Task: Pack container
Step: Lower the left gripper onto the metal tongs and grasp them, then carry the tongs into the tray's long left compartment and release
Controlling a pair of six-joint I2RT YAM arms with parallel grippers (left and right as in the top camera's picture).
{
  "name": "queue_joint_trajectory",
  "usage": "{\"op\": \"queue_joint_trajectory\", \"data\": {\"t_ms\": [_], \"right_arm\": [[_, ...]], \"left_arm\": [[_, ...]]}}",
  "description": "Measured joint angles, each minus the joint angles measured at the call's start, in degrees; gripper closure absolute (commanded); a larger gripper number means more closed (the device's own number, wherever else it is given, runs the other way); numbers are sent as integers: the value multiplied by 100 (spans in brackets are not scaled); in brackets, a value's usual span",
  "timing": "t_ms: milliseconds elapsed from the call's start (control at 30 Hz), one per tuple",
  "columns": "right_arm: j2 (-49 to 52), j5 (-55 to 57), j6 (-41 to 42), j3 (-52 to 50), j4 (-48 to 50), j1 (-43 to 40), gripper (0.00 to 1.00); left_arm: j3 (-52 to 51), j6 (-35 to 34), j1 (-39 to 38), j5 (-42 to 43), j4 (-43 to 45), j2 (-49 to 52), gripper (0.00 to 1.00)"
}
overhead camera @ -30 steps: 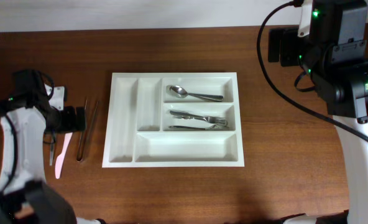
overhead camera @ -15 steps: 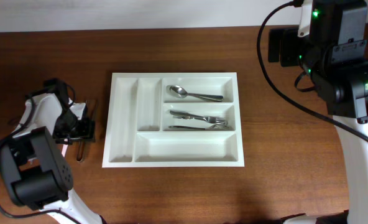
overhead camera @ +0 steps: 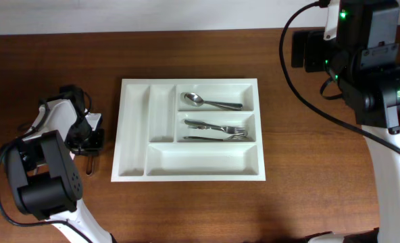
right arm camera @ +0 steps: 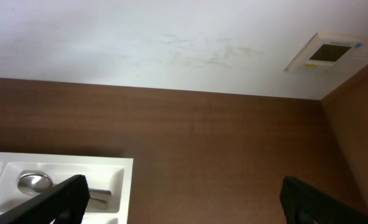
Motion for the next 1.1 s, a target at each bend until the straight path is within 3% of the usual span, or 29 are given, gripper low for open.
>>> {"op": "queue_joint_trajectory", "data": {"t_ms": [167, 333, 700, 867, 1100], "right_arm": [[0, 0, 0, 0, 0, 0, 1], [0, 0, -2, 0, 2, 0, 1], [0, 0, -2, 0, -2, 0, 1], [0, 0, 0, 0, -11, 0, 1], [0, 0, -2, 0, -15, 0, 1]], "left_arm": [[20, 7, 0, -46, -33, 0, 98], [361, 7, 0, -59, -492, 118, 98], [2398, -66, 0, -24, -2090, 170, 98], [3320, -85, -7, 538, -2728, 181, 98], [3484, -87, -551, 1119, -2697, 181, 98]]}}
